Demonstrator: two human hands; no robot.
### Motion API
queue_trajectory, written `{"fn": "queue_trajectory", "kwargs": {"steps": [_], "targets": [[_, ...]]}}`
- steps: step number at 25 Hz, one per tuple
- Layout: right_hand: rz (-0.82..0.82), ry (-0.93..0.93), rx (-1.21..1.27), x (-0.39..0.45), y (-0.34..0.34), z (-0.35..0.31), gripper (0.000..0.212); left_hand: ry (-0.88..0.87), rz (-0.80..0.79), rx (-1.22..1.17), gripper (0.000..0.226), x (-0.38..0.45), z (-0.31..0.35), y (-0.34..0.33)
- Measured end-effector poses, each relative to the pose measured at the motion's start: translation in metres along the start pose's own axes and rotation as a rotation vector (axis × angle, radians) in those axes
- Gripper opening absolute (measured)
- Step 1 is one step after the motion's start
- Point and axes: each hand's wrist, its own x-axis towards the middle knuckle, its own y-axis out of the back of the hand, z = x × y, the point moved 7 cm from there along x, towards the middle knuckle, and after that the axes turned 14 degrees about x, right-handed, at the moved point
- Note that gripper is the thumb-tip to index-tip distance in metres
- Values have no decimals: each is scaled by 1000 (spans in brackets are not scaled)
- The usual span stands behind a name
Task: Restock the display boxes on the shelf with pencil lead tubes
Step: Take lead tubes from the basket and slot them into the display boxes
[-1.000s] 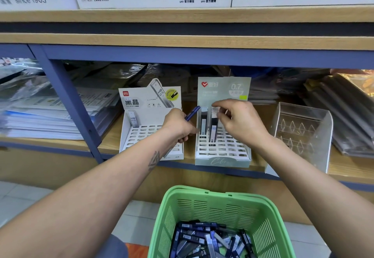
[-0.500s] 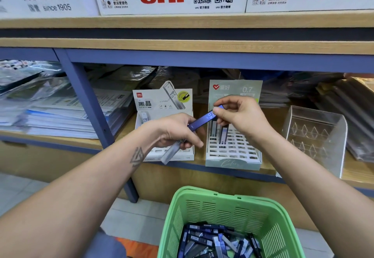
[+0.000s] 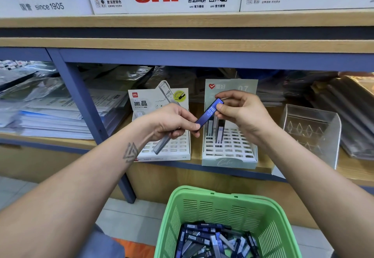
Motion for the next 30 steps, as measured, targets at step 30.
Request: {"fn": "queue_trajectory", "kwargs": {"steps": [30], "targets": [[-60,409,-726,49,-158,63,15,424,574,200,12,-63,-125,131]]}}
